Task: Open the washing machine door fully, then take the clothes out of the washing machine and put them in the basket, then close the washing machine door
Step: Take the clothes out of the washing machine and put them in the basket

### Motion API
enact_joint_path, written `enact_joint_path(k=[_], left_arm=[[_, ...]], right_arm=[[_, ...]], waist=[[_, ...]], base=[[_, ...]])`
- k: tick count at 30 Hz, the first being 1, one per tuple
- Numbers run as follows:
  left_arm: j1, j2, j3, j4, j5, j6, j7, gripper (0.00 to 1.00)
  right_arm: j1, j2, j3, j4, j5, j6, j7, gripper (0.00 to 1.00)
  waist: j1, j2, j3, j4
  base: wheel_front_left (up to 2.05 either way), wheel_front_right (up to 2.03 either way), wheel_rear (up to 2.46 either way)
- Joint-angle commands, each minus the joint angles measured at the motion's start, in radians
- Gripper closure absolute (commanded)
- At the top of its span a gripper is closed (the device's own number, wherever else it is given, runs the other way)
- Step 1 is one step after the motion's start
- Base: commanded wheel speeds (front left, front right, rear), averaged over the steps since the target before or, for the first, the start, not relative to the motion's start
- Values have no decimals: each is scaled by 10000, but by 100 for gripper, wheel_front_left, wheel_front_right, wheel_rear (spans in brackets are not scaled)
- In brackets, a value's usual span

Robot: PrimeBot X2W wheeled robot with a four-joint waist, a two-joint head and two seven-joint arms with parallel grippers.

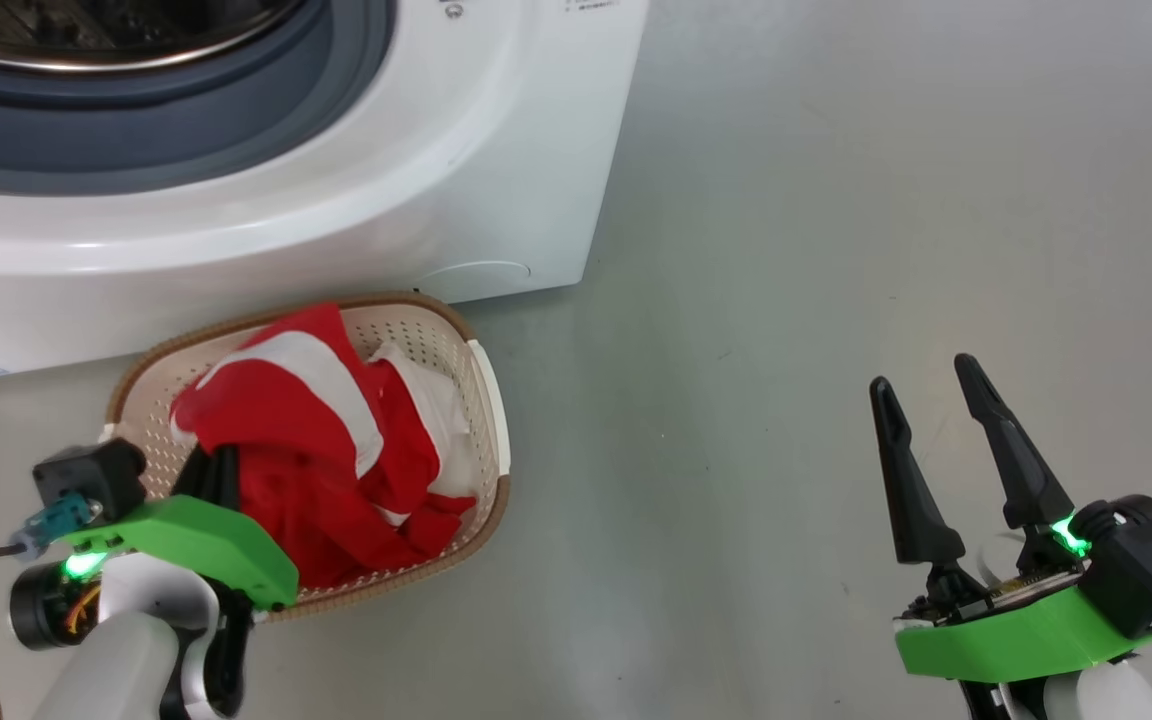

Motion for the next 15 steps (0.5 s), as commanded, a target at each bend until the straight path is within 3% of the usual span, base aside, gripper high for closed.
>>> enact_joint_path(k=[1,15], left_arm=[[-339,184,242,197,-61,-153,-90,100],[-1786,-424,63,3380,-569,-859,401,100]], right_arm=[[-262,-121,303,-268,90,62,-63,0],[-592,-121,627,-155,118,62,-63,0]], waist=[[0,0,190,-78],[0,0,826,-333]], base=[[0,0,0],[0,0,0]])
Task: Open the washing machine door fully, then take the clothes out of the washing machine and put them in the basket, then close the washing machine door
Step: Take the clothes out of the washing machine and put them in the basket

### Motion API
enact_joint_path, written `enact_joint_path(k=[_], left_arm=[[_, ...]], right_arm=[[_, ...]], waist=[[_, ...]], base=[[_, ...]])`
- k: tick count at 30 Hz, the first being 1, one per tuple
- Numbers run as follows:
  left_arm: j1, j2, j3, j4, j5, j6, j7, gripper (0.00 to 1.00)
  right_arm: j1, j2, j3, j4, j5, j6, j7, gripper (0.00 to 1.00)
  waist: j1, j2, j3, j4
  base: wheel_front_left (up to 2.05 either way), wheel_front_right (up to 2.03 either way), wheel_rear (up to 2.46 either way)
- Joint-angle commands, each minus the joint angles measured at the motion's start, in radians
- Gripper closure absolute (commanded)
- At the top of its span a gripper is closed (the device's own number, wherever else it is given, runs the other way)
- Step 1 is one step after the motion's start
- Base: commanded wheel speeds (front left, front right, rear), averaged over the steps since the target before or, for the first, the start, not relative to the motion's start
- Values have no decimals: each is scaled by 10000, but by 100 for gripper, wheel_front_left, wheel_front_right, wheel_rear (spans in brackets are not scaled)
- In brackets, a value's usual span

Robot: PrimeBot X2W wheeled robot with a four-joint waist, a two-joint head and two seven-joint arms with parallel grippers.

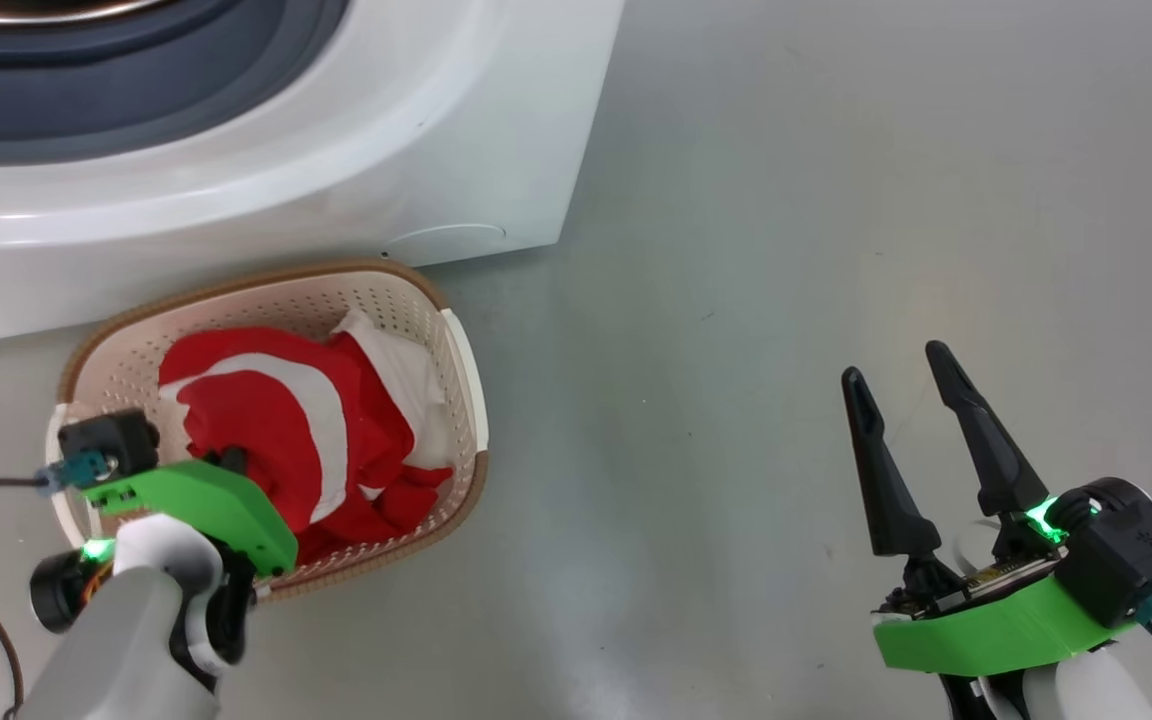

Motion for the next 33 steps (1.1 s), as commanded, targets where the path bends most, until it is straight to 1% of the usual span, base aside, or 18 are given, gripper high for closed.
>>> enact_joint_path(k=[1,9,15,21,24,33], left_arm=[[-298,245,261,85,-27,-125,52,100],[-1296,79,104,1847,-111,-555,349,100],[-1811,104,-350,2796,281,-863,240,100],[-2203,175,-631,3585,534,-1043,81,100],[-2428,129,-657,3982,493,-1307,-77,100],[-2782,52,-699,4724,496,-1435,-608,100]], right_arm=[[-264,-121,279,-204,45,62,-63,0],[-382,-121,414,-132,90,62,-63,0],[-497,-121,510,-159,162,62,-63,0],[-654,-121,598,-176,222,62,-63,0],[-723,-121,638,-141,243,62,-63,0],[-866,-121,777,-112,275,62,-63,0]], waist=[[0,0,129,-99],[0,0,503,-399],[0,0,808,-581],[0,0,1091,-697],[0,0,1253,-732],[0,0,1524,-847]], base=[[0,0,0],[0,0,0],[0,0,0],[0,0,0],[0,0,0],[0,0,0]])
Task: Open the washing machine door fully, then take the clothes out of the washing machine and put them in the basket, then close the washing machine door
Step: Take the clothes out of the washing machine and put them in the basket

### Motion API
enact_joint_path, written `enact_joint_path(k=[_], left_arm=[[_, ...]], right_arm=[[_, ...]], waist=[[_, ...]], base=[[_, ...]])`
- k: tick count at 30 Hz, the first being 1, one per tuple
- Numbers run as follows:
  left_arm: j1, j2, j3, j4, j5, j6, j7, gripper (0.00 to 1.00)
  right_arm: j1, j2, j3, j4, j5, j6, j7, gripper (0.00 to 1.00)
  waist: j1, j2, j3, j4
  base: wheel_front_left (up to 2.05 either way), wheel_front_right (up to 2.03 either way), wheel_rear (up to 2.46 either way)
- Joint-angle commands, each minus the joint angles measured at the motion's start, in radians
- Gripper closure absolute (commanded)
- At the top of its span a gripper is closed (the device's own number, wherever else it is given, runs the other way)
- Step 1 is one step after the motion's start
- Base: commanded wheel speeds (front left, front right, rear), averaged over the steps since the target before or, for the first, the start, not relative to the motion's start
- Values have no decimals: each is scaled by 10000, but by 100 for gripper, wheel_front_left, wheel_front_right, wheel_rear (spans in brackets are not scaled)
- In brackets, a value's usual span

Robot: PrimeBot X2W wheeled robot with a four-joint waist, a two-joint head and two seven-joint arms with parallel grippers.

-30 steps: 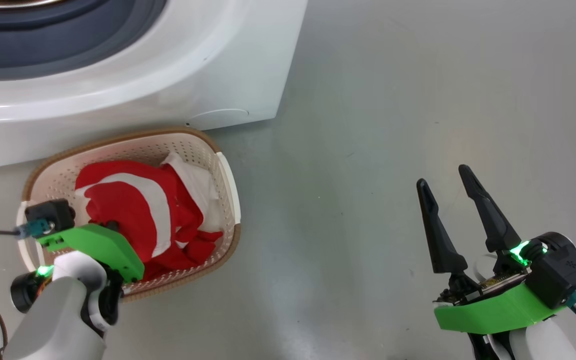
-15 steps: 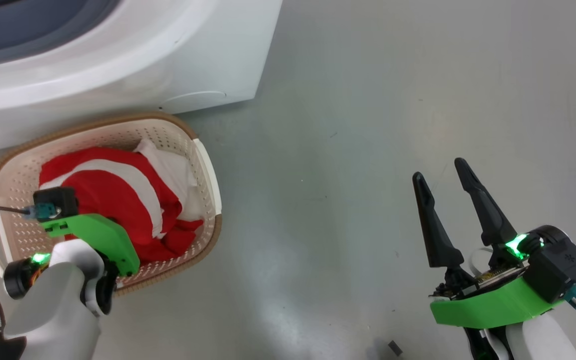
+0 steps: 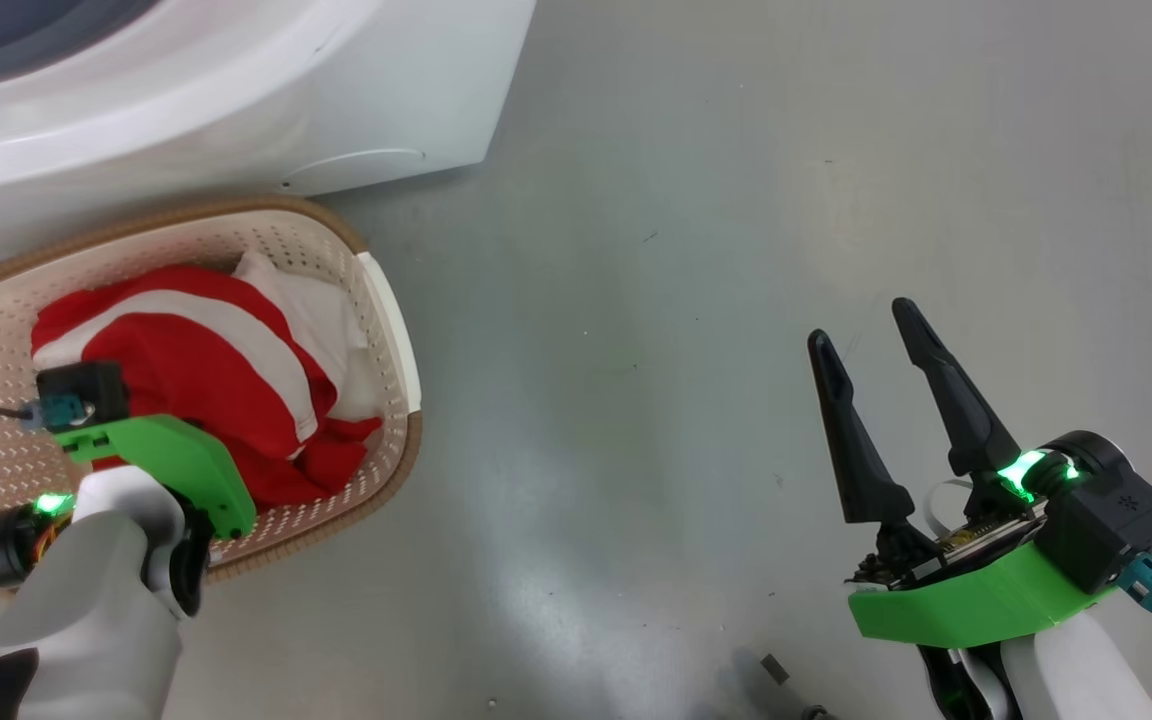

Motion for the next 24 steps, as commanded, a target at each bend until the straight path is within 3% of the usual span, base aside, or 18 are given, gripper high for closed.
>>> enact_joint_path(k=[1,9,10,11,12,14,16,17,24], left_arm=[[-51,302,172,-21,10,-41,-100,100],[-54,67,135,400,-85,-28,-139,100],[-41,27,128,433,-99,-15,-98,89],[-29,-1,102,460,-94,-11,-59,68],[-18,-27,77,483,-89,-8,-35,56],[-5,-71,75,521,-118,20,-9,51],[17,-125,56,552,-134,44,27,12],[26,-163,60,563,-157,51,41,0],[109,-351,133,542,-310,-62,-463,0]], right_arm=[[-67,-119,256,-196,86,62,-63,0],[-71,-119,184,-104,59,62,-63,0],[-66,-119,179,-95,58,62,-63,0],[-69,-119,177,-89,59,62,-63,0],[-76,-119,175,-85,61,62,-63,0],[-85,-119,177,-76,55,62,-63,0],[-69,-119,158,-60,44,62,-63,0],[-50,-119,140,-48,39,62,-63,0],[63,-119,26,37,0,62,-63,0]], waist=[[0,0,17,-27],[0,0,-103,-10],[0,0,-136,16],[0,0,-165,41],[0,0,-202,73],[0,0,-267,135],[0,0,-355,206],[0,0,-412,247],[0,0,-880,500]], base=[[0,0,0],[0,0,0],[0,0,0],[0,0,0],[0,0,0],[0,0,0],[0,0,0],[0,0,0],[0,0,0]])
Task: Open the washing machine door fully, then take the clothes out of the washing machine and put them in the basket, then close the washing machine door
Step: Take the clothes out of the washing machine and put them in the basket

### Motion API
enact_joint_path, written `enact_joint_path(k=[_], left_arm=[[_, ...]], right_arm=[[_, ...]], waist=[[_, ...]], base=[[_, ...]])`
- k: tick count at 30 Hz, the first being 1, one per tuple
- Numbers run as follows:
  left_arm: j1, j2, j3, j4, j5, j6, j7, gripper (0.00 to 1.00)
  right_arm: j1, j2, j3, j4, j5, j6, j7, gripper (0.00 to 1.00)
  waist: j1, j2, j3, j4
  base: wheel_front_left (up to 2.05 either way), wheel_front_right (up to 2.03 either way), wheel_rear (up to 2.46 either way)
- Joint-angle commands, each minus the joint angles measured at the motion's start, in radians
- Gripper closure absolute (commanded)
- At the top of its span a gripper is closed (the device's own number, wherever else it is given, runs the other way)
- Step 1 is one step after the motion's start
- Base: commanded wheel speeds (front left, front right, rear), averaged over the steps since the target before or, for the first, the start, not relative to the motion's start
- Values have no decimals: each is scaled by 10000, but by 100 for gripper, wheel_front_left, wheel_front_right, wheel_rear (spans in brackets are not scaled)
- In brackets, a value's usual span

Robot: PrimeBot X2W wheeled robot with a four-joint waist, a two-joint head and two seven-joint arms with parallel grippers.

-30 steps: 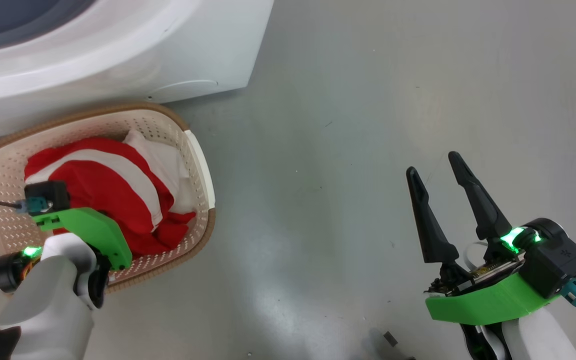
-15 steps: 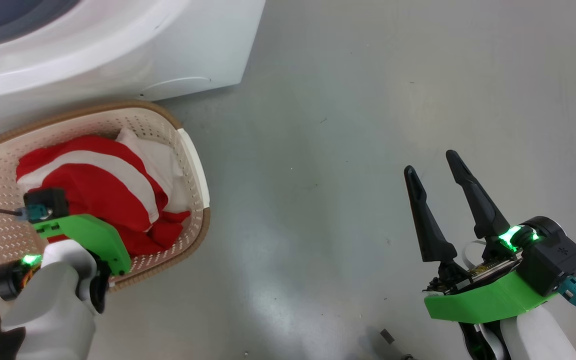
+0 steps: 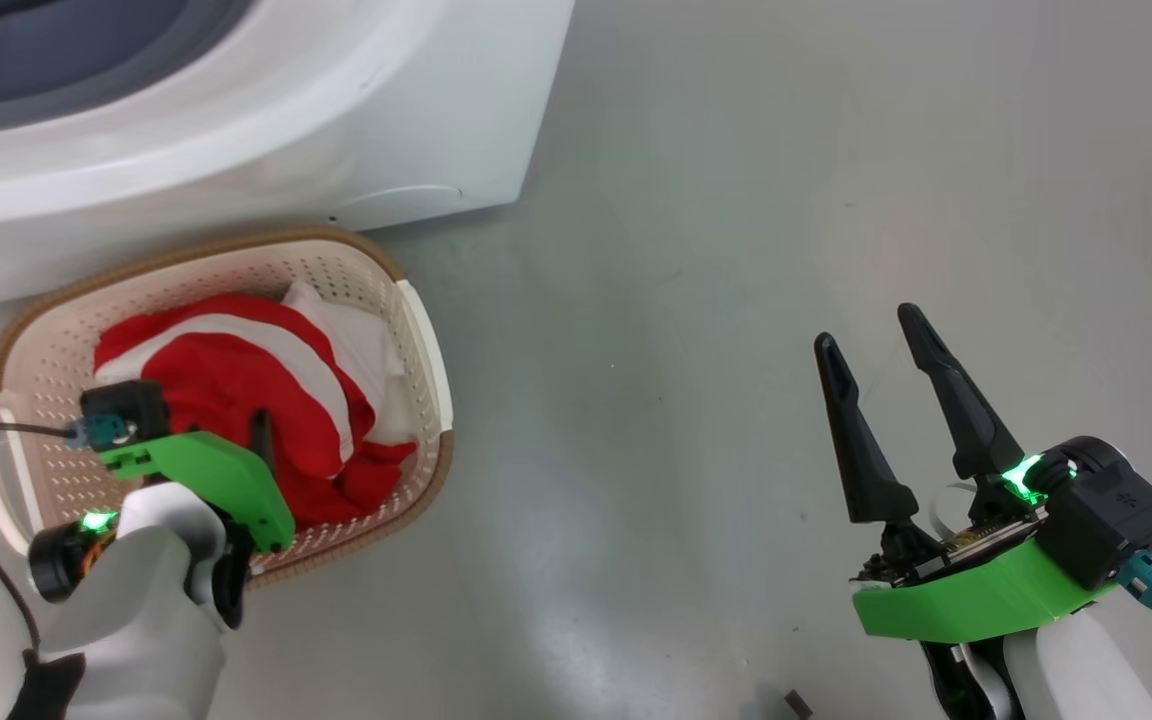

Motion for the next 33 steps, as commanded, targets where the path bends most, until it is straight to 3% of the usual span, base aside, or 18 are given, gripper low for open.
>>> enact_joint_path(k=[1,11,20,33], left_arm=[[120,177,217,-79,-132,-94,-177,0],[441,-83,170,-550,-127,-201,-1122,0],[1128,-129,208,-2221,180,-147,-1468,0],[3822,70,928,-7653,1676,632,-1480,0]], right_arm=[[83,-118,103,-185,-10,62,-63,0],[369,-118,-68,-171,-170,62,-63,0],[717,-118,-320,-82,-298,62,-63,0],[1291,-118,-607,-1,-509,62,79,0]], waist=[[0,0,-281,184],[0,0,-1134,592],[0,0,-1889,935],[0,0,-3118,1331]], base=[[0,0,0],[0,0,0],[0,0,0],[0,0,0]])
